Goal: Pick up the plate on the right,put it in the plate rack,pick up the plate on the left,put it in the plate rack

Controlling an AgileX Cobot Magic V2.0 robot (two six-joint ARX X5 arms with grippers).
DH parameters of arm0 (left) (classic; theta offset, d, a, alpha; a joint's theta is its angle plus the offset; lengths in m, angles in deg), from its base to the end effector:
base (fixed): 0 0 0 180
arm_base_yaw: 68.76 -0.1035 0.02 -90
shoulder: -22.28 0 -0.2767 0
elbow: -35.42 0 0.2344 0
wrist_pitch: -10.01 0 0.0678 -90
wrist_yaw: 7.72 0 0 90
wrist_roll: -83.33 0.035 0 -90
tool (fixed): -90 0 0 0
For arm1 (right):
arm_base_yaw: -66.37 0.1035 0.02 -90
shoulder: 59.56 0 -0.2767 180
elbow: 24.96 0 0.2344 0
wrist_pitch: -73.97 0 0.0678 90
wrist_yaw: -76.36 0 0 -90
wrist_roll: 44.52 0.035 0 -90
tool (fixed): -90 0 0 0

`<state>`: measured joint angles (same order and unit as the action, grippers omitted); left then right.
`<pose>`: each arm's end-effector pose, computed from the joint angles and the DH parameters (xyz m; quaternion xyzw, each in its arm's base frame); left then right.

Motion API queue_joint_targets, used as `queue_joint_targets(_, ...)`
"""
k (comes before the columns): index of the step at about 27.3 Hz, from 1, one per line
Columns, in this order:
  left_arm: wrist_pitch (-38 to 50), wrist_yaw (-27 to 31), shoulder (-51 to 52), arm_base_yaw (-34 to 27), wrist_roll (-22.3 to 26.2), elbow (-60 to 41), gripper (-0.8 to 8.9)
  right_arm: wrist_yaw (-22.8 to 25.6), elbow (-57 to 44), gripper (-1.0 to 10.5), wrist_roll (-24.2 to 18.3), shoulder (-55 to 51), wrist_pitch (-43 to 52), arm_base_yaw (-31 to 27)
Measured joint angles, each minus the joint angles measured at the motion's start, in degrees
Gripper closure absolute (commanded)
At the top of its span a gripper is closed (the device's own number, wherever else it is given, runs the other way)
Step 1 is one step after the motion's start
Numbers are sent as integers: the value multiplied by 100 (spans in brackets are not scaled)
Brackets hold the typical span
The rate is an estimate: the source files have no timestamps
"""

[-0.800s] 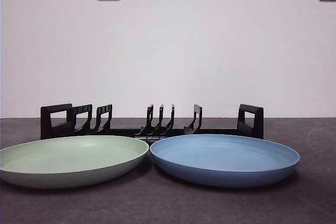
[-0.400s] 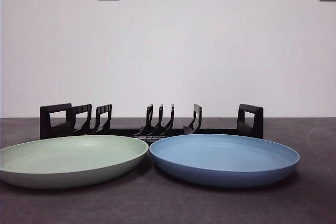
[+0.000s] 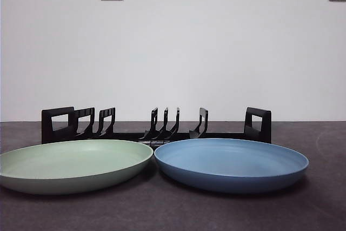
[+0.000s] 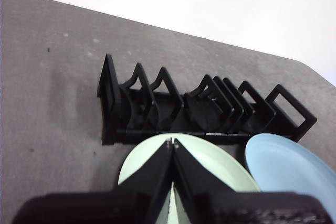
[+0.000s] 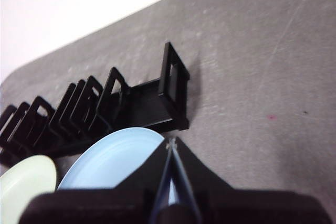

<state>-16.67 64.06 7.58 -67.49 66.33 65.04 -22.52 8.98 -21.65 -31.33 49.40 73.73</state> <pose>0.0775 -0.0127 0.2135 -0.1598 0.1251 -0.1515 0.9674 0.1048 0.0190 0.2246 0.1957 0.1882 0.1041 0.9568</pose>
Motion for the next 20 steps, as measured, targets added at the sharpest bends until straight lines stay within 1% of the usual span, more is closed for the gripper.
queue_joint_targets(4,2,-85,-531,0,2,439,820,-374,553,958,-216,876,-7,2)
queue_joint_targets(7,-7,-420,-1043,0,4,789,820,-680,968,958,-345,1545,-68,2)
queue_joint_targets(10,-101,-905,-1641,0,15,1163,820,-859,1394,958,-472,2197,-396,2)
queue_joint_targets(11,-184,-1222,-1991,0,35,1370,820,-927,1631,958,-579,2549,-640,2)
queue_joint_targets(13,-374,-1606,-2599,4,111,1716,820,-1054,2059,958,-846,3132,-1126,2)
queue_joint_targets(15,-553,-1635,-3174,96,245,1982,820,-1064,2424,957,-1084,3628,-1556,2)
queue_joint_targets(18,-566,-1650,-3668,321,382,2166,816,-1064,2675,938,-1333,4146,-1759,2)
queue_joint_targets(19,-564,-1652,-3801,411,400,2188,812,-1064,2693,895,-1405,4260,-1757,2)
queue_joint_targets(20,-560,-1650,-3895,483,411,2190,782,-1064,2695,827,-1469,4328,-1757,2)
